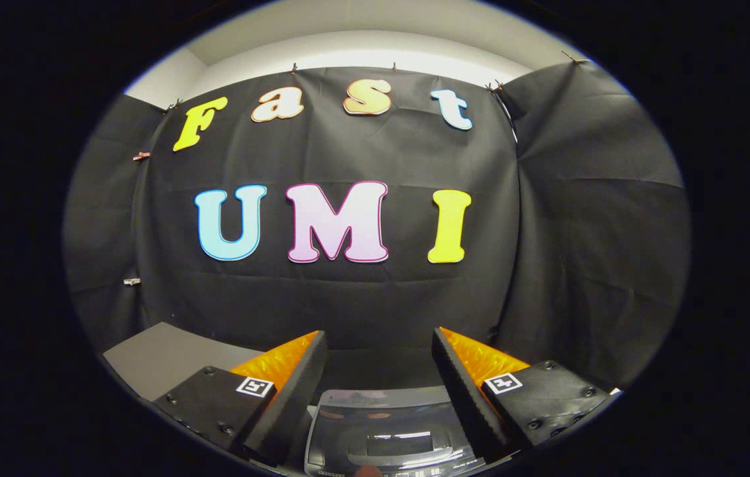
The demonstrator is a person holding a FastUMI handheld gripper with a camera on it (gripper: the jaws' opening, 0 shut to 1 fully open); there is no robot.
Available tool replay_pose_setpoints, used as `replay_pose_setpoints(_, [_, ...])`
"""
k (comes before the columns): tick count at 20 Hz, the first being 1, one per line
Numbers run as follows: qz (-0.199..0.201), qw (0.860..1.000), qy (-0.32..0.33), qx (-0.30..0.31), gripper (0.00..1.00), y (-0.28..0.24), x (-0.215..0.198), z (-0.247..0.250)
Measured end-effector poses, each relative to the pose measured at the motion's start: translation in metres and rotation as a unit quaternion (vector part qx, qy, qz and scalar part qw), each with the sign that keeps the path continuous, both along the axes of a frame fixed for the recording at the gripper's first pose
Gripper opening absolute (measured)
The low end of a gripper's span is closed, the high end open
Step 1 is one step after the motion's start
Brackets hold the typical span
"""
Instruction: Put the clothes into the washing machine and then close the washing machine lid.
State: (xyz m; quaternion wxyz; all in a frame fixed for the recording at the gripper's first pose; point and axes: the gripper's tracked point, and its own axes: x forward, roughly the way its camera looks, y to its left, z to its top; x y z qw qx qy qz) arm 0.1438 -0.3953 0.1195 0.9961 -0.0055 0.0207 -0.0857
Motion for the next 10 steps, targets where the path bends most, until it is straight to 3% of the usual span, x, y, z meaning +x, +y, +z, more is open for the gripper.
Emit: replay_pose_setpoints(10, [0.012, 1.0, -0.023, -0.008, 1.0, 0.021, -0.004, 0.018])
